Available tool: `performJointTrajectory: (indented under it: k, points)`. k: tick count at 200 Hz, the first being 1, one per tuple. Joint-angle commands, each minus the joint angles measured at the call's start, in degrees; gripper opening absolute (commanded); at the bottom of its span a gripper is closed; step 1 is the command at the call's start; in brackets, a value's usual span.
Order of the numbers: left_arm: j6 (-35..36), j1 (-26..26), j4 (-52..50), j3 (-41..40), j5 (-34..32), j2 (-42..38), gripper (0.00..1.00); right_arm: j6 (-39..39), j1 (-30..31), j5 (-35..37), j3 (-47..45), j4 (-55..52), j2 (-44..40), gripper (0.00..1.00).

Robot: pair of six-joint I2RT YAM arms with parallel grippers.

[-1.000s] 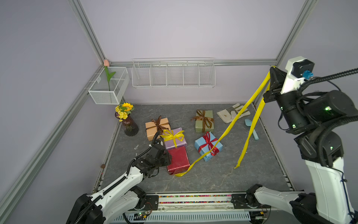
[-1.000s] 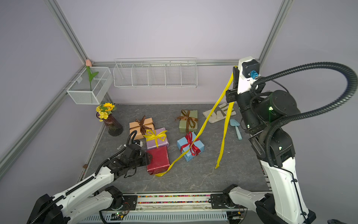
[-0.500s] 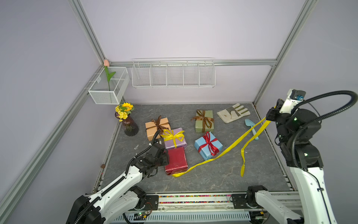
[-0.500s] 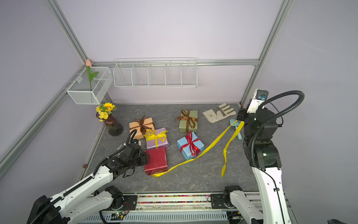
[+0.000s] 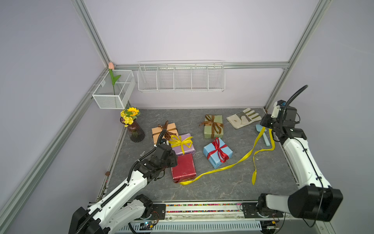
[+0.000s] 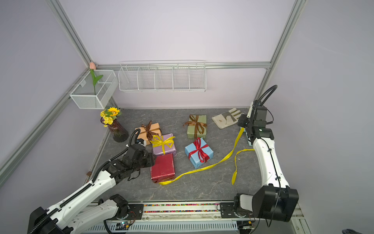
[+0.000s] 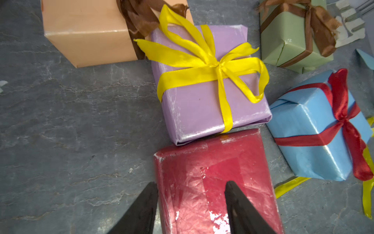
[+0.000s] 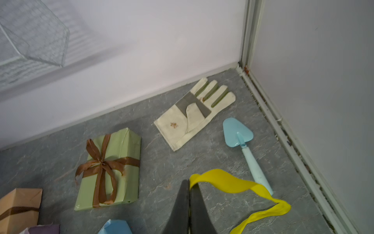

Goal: Untie the ribbon bows on the gift boxes
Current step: Place the ribbon at the center of the board.

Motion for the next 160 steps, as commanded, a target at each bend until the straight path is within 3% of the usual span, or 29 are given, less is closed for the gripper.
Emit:
performJointTrajectory:
  k: [1,34,68,124,139,155,160]
  points:
    - [1.1,0.1,-1.6,1.7,-1.5,-0.8,0.56,0.8,3.0,-3.7,0.8,-1.3,2.6,0.07]
    - [1.3,0.2,-1.6,1.9,-1.8,-0.5,0.56,-1.0,8.3,-5.3,3.8,-3.2,7.8,0.07]
    - [1.1,0.2,-1.5,1.8,-1.5,-0.3,0.56,0.8,10.0,-8.5,7.8,-1.2,12.3,0.07]
    - [0.8,0.2,-1.7,1.0,-1.9,-2.9,0.56,1.2,9.9,-2.0,20.0,-8.1,25.4,0.07]
    - [0.9,0.1,-2.4,1.2,-1.7,-3.5,0.56,0.8,10.0,1.3,20.9,-11.2,27.7,0.22]
    - [1.4,0.2,-3.2,1.8,-1.5,-3.7,0.57,0.8,10.2,3.6,18.2,-11.3,26.2,0.53]
    - [1.6,0.1,-3.5,2.1,-1.5,-3.6,0.57,0.9,10.2,4.0,17.2,-10.8,25.4,0.59]
